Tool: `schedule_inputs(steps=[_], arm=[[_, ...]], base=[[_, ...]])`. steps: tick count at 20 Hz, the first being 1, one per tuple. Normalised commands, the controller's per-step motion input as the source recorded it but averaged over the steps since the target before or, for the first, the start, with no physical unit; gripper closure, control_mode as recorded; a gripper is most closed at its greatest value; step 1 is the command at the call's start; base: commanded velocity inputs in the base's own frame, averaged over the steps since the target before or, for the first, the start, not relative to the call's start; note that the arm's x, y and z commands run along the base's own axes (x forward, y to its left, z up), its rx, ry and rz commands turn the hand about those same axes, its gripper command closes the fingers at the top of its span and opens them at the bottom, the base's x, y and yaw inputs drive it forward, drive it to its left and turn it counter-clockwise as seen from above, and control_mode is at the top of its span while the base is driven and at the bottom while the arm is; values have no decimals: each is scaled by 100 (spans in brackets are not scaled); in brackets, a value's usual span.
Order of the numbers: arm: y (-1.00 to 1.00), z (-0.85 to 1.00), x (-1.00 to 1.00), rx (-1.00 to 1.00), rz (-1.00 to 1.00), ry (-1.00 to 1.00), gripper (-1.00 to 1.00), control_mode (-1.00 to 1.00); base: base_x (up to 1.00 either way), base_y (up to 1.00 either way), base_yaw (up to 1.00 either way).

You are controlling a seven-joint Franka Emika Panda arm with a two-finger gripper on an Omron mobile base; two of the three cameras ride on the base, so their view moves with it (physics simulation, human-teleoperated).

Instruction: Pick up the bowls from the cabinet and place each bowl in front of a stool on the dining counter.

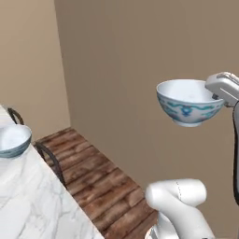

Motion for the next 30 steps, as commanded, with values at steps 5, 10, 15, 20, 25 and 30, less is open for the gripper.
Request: schedule_inputs(steps=[5, 10, 15, 20, 25, 30], arm=[[0, 0, 0, 0, 0, 0, 100, 100], [0, 0, 0, 0, 0, 0, 100, 100], [0, 0, 0, 0, 0, 0, 100, 100], [0, 0, 0, 0, 0, 0, 100, 100], [0, 0, 0, 0, 0, 0, 100, 100], [0, 0, 0, 0, 0, 0, 100, 100]], base=[[100, 10, 48], [100, 1, 46], [100, -13, 38], [100, -31, 34], [100, -37, 34], [100, -63, 27]])
